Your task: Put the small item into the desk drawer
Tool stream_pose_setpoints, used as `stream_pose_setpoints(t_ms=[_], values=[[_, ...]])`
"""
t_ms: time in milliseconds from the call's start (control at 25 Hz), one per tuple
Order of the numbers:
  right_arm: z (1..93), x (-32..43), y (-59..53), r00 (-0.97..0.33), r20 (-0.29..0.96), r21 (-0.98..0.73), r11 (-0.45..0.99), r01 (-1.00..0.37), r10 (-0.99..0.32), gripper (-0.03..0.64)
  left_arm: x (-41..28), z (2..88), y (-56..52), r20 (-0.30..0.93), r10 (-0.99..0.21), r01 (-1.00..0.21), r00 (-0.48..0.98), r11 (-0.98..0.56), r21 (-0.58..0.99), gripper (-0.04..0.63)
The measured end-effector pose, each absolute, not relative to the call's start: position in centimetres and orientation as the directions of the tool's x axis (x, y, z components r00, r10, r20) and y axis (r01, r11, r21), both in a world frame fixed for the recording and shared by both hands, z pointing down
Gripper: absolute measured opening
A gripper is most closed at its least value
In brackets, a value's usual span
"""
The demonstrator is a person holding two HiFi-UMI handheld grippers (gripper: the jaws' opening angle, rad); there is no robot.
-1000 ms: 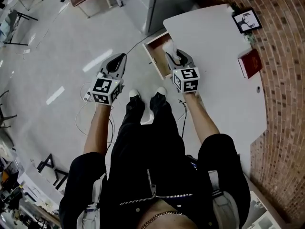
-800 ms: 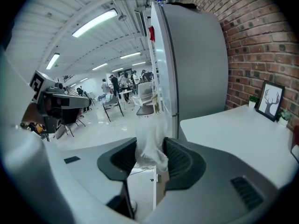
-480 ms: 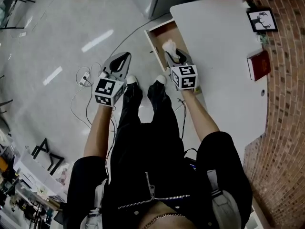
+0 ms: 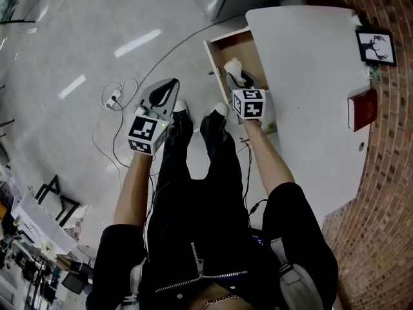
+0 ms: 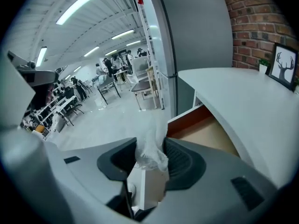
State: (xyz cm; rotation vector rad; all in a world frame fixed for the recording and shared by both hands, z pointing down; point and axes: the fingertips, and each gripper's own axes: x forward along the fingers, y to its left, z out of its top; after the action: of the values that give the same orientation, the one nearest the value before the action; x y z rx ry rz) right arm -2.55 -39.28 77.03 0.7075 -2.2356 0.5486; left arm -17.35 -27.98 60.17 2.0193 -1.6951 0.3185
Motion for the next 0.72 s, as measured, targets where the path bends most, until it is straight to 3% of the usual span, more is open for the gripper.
stream_pose_setpoints(t_ms=[720], values=[[94.6, -2.5, -43.7, -0.428, 0.887, -0.240, 0.618, -0.748, -0.174, 0.173, -18.7, 69.9, -25.6, 0.575, -0.807, -0.961, 0.137, 0.034, 0.276, 0.021]])
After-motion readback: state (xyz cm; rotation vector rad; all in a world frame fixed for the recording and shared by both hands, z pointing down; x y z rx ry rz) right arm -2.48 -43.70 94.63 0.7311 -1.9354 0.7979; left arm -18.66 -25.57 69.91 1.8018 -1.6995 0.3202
